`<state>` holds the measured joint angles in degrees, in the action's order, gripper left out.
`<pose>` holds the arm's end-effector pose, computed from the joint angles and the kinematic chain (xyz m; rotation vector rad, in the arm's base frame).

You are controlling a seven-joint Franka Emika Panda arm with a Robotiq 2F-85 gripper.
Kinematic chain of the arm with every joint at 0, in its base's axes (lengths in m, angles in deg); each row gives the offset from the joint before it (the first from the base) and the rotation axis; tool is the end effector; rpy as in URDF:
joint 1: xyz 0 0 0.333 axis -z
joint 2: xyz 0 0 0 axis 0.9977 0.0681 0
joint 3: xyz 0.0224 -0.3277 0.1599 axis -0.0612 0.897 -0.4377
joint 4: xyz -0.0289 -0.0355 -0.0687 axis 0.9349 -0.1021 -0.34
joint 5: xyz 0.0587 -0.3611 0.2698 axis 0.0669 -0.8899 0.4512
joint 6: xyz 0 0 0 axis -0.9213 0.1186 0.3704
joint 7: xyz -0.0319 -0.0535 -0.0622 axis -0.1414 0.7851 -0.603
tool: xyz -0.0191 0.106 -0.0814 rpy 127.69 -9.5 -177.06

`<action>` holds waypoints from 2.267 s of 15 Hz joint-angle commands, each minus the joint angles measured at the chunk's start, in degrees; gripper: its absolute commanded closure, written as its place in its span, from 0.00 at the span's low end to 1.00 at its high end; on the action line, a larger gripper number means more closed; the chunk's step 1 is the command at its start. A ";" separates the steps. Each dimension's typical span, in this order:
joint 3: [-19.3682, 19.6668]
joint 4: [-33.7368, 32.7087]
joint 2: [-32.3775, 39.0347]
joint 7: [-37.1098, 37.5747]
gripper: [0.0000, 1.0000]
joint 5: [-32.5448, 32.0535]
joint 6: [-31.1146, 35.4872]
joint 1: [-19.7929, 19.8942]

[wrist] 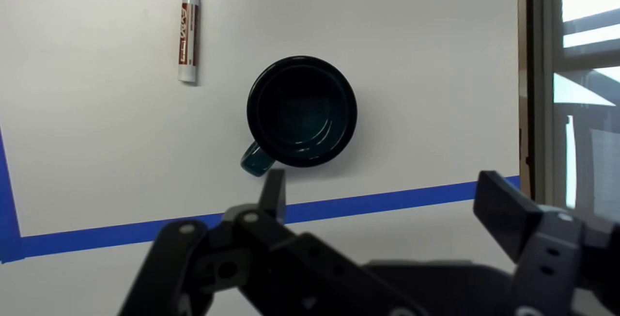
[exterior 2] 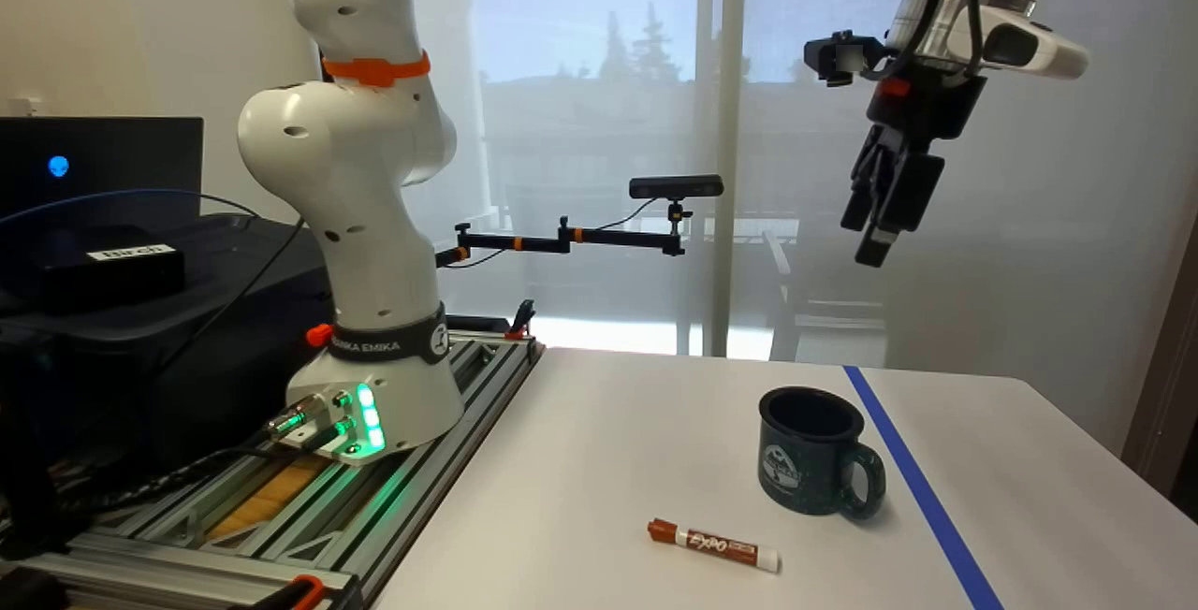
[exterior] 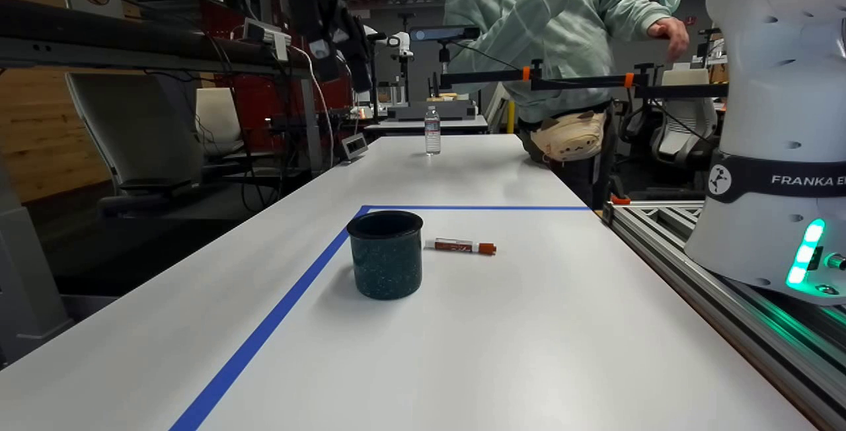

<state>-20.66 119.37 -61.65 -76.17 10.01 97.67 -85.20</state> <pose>0.5831 -0.0114 0.3870 -2.9936 0.1023 0.3006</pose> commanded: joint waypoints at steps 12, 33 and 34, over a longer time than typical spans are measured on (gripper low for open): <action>-0.91 0.75 -0.96 1.91 0.00 -3.80 6.22 -0.49; -2.08 1.61 -2.34 2.33 0.00 -4.49 7.63 -1.37; -2.12 1.67 -2.35 2.43 0.00 -4.59 7.74 -1.42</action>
<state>-22.50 119.46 -62.16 -75.23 6.81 104.23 -86.22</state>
